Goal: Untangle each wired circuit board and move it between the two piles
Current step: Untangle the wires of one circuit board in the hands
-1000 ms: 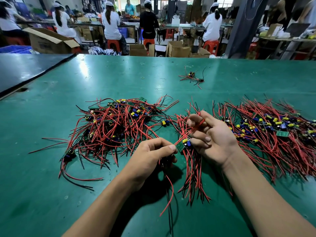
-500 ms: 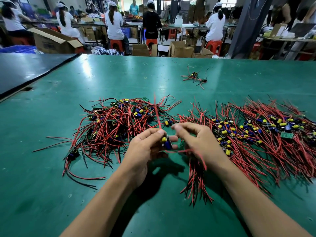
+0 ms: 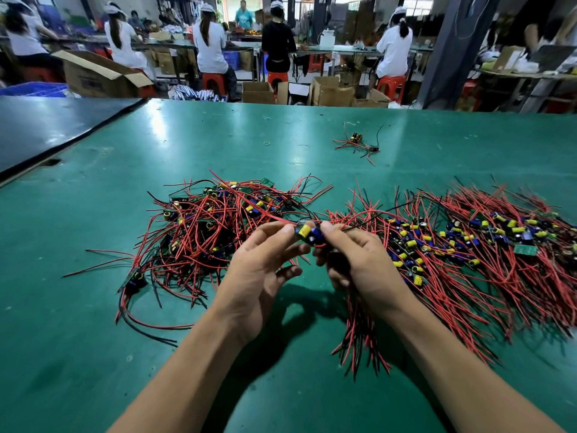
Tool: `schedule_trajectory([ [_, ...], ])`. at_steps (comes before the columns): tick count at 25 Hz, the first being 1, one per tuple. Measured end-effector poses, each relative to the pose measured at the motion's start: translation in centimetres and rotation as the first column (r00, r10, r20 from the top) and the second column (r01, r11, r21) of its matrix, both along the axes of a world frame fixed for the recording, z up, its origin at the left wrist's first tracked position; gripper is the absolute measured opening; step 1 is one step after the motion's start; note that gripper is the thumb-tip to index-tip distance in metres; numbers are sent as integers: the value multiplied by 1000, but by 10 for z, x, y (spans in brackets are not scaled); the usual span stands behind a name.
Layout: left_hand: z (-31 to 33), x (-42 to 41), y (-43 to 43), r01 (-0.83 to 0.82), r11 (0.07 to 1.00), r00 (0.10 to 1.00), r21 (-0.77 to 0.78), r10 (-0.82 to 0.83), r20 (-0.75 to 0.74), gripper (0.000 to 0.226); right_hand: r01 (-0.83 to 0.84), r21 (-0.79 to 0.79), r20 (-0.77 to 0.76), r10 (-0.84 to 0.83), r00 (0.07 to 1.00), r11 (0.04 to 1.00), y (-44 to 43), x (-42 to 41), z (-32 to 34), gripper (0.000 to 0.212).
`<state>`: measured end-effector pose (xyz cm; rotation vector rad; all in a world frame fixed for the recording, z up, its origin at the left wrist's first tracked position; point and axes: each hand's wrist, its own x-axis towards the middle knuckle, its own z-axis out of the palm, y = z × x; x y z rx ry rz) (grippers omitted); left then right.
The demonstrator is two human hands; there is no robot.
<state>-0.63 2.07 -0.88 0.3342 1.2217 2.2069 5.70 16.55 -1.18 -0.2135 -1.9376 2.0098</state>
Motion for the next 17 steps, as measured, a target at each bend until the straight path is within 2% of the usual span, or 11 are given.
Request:
schedule_trajectory([
  [1, 1, 0, -2, 57, 997, 997, 52, -59, 46, 14, -56, -146, 5, 57, 998, 988, 4, 1, 3, 37],
  [3, 3, 0, -2, 156, 982, 974, 106, -170, 147, 28, -174, -292, 7, 184, 983, 941, 11, 4, 7, 37],
  [6, 4, 4, 1, 254, 967, 939, 1, -247, 239, 31, -279, -289, 28, 299, 954, 916, 14, 8, 8, 38],
  [8, 3, 6, 2, 327, 943, 918, -54, -304, 255, 43, -290, -237, 74, 315, 946, 927, 14, 10, 9, 34],
  [10, 4, 7, 0, 367, 928, 910, -64, -345, 231, 43, -264, -206, 93, 287, 953, 942, 15, 9, 8, 29],
  [13, 2, 7, -2, 336, 941, 929, -40, -324, 180, 23, -121, -178, 108, 141, 984, 977, 17, 4, 5, 30],
  [15, -2, 8, 0, 311, 950, 942, -7, -307, 136, 18, -44, -222, 87, 65, 994, 974, 16, 2, 1, 28],
  [17, -3, 7, 2, 292, 957, 950, 3, -290, 118, 24, -34, -295, 42, 49, 998, 955, 15, -1, 1, 21],
])
